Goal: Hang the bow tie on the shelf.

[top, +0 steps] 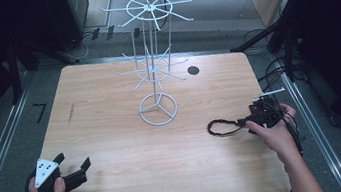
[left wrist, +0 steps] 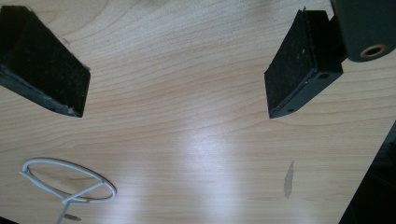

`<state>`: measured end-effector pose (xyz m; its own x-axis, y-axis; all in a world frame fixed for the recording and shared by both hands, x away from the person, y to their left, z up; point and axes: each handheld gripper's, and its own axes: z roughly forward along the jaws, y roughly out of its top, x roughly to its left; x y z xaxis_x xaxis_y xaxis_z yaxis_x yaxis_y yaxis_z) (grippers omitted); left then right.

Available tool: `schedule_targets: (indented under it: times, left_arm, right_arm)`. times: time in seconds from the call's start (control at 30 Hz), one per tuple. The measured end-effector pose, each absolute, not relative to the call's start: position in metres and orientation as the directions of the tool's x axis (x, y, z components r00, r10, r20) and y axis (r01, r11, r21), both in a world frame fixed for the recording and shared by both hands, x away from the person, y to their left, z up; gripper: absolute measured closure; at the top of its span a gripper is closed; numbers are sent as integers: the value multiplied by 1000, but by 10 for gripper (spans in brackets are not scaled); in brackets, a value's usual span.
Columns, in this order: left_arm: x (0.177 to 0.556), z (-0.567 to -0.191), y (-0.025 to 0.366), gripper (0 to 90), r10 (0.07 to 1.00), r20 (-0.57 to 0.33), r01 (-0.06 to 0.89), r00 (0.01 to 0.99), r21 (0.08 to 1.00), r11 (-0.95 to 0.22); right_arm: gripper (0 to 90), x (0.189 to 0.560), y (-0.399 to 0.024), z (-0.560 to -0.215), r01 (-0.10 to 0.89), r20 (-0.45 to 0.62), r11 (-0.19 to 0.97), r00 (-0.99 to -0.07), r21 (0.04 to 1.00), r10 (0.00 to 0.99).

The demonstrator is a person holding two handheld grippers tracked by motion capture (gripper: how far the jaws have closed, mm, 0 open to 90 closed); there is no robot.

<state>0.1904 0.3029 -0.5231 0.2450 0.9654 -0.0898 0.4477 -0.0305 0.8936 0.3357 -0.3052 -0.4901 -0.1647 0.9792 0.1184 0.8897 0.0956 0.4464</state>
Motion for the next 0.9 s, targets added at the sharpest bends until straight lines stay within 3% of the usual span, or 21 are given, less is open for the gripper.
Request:
schedule_targets:
  times: [0.4, 0.6, 0.7, 0.87, 0.9]
  left_arm:
    - [191, -523, 303, 75, 966, -96, 452, 242, 892, -25]
    - [191, -523, 303, 75, 965, -94, 453, 243, 891, -27]
    - [191, -523, 303, 75, 965, -93, 453, 244, 891, -28]
    - [191, -523, 303, 75, 965, -91, 454, 245, 891, -31]
    - [191, -523, 303, 75, 965, -92, 453, 244, 891, -30]
  right_arm:
    - [0, 354, -293, -513, 933, 49, 129, -154, 337, 987]
    - [0, 355, -294, -515, 932, 36, 137, -158, 335, 987]
    - [101, 355, -296, -516, 932, 1, 144, -154, 334, 988]
    - [166, 355, -301, -519, 941, 5, 127, -135, 314, 991]
    - [219, 355, -304, -519, 938, 6, 125, -134, 323, 991]
